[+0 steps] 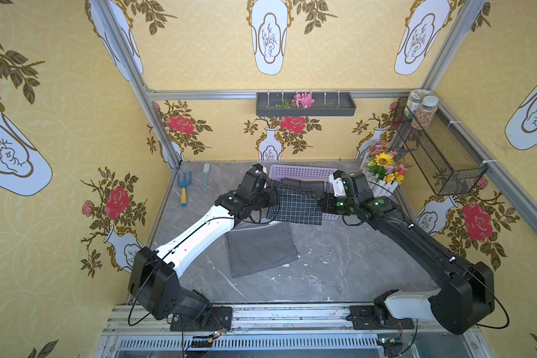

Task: Put the folded pillowcase in the basket
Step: Place the pillowcase in the basket.

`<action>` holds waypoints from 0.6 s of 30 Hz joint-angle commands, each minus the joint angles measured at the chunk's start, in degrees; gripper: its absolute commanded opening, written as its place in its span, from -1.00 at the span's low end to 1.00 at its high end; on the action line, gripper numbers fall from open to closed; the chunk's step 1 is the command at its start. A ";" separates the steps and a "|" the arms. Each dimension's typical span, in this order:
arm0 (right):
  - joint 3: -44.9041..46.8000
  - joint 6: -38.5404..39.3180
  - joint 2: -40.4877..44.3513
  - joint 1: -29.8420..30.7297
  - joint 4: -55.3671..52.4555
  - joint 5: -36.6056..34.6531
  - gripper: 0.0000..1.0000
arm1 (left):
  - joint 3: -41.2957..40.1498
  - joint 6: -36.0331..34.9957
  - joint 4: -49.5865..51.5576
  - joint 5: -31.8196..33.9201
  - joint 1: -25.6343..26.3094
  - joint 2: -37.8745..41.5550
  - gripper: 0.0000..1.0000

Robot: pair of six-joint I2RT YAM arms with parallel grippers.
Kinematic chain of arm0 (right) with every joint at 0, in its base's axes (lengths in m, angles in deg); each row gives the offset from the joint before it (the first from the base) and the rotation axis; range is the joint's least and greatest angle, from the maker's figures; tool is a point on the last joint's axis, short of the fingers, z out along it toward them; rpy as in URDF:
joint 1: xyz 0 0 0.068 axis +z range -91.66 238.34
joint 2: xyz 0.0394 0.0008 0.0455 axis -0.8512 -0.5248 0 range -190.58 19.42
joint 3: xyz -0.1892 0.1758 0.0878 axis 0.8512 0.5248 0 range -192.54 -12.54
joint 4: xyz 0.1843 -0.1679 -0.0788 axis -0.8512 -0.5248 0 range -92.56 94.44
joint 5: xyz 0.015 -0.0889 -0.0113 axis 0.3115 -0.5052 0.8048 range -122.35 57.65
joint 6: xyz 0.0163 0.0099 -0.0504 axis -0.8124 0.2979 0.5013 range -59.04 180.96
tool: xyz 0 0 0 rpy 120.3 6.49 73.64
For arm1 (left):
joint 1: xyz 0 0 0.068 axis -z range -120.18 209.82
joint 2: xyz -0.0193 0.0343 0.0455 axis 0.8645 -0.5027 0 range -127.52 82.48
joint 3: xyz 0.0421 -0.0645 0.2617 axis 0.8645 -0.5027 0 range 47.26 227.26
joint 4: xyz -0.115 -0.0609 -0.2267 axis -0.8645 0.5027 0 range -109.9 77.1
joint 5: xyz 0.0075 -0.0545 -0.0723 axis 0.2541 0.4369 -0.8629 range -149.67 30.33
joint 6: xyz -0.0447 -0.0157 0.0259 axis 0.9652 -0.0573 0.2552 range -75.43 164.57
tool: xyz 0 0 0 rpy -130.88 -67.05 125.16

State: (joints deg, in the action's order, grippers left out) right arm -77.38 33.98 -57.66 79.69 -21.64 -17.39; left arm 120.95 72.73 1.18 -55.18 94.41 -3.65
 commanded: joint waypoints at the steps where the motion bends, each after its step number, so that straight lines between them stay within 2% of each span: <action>1: -1.87 1.30 -1.87 -2.32 2.80 2.46 -1.00 | 3.86 -3.36 -2.01 -3.61 -1.37 -3.69 -1.00; 10: -8.16 2.83 -8.64 -8.82 4.11 6.96 -1.00 | 16.23 -5.70 -1.59 -10.47 -5.03 -15.07 -1.00; 18: -17.22 3.08 -17.94 -13.02 2.12 12.37 -1.00 | 30.53 -7.07 2.26 -16.10 -7.43 -26.37 -1.00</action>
State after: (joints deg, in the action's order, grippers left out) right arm -92.52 36.58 -73.87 67.34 -19.59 -7.62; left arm 148.65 66.98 2.10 -67.95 87.70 -27.30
